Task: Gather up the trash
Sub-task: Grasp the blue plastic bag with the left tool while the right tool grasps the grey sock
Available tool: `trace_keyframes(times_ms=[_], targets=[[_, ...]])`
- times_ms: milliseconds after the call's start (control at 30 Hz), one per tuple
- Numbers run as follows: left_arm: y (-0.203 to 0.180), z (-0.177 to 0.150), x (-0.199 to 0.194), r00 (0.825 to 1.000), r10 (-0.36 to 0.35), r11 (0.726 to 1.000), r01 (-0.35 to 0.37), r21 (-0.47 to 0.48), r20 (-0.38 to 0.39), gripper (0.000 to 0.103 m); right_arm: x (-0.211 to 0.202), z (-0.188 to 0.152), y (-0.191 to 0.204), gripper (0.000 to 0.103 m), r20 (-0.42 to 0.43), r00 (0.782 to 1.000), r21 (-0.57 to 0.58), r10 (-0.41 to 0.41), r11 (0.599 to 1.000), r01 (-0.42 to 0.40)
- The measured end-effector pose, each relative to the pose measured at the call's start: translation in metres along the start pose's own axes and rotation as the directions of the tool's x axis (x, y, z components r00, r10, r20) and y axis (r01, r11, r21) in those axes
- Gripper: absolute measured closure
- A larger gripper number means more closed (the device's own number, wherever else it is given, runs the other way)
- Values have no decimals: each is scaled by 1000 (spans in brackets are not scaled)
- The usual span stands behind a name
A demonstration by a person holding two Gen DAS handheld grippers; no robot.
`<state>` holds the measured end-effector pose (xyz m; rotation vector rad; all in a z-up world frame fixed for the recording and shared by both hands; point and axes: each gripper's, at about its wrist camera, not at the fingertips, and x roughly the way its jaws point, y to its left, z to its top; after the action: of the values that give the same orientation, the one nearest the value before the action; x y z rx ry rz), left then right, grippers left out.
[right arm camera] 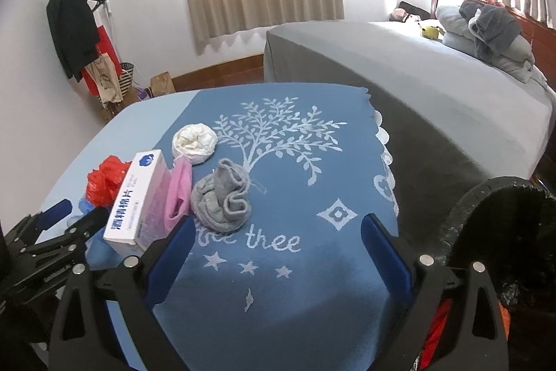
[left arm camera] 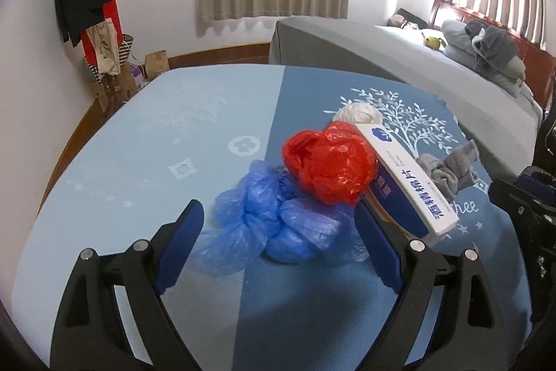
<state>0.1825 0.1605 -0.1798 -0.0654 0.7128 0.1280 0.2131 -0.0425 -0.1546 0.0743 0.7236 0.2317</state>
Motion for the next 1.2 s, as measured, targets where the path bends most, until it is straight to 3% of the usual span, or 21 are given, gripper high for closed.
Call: trace_keyframes(times_ms=[233,400,600,867,1200], targets=[[-2,2,23,995,-10,1000,10,2,-96,20,10,-2,5,9,-15,1000,-7,6,1000,-6],[-5,0,33,988,-37,999,40,18,-148,36,15,-4,7,9,-22,1000,-12,7,1000,-8],[-2,-1,26,990,-59,998,60,6,-127,49,16,-4,8,9,-27,1000,-14,9,1000,-9],[8,2,0,999,-8,999,10,34,-52,49,19,1,8,9,-17,1000,-16,6,1000,-7],[29,8,-16,999,53,998,-53,-17,0,49,36,11,21,9,-28,999,-39,26,999,-27]])
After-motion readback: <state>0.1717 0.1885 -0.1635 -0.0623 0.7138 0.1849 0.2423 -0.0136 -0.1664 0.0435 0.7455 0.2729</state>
